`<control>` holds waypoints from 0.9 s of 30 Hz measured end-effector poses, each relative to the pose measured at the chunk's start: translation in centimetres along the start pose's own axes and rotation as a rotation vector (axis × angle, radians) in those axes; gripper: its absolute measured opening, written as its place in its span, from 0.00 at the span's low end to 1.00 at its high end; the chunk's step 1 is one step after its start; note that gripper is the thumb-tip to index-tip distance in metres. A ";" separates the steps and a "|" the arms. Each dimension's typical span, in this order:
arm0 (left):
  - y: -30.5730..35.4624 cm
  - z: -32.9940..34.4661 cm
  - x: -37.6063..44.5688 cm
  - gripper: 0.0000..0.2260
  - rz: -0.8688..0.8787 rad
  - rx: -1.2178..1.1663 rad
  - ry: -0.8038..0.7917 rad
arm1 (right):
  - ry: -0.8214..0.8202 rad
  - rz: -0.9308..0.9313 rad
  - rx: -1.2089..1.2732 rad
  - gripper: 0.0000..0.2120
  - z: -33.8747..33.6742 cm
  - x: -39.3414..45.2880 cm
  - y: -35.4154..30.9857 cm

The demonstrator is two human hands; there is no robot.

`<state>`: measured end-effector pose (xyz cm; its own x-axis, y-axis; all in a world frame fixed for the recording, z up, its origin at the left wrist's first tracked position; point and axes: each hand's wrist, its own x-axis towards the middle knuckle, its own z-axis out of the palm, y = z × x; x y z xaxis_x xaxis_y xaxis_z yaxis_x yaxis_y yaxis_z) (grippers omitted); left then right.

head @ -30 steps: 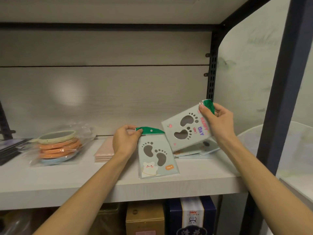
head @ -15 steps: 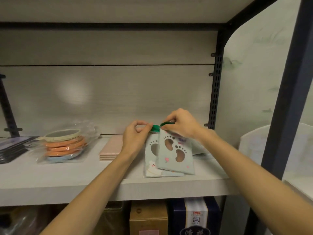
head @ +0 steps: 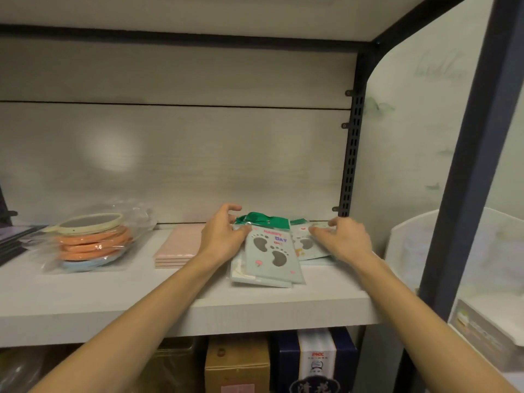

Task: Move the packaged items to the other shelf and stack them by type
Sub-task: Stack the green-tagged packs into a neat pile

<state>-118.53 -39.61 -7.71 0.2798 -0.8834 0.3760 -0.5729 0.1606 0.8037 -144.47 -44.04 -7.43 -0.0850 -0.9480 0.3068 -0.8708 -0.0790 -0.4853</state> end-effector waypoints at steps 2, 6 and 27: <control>0.3 0.2 0.8 0.17 -0.072 0.028 -0.016 | -0.098 0.016 -0.063 0.35 0.1 -0.4 1.0; 1.2 1.4 2.8 0.15 -0.212 -0.119 -0.003 | -0.130 -0.017 -0.097 0.44 0.6 -0.2 1.2; 1.7 5.2 0.4 0.18 -0.427 -0.470 0.004 | 0.318 0.247 1.108 0.17 -1.4 -0.7 1.5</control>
<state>-123.40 -41.99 -8.60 0.4123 -0.9108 -0.0215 -0.0108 -0.0285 0.9995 -146.41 -43.05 -7.24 -0.4453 -0.8682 0.2191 0.0690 -0.2772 -0.9583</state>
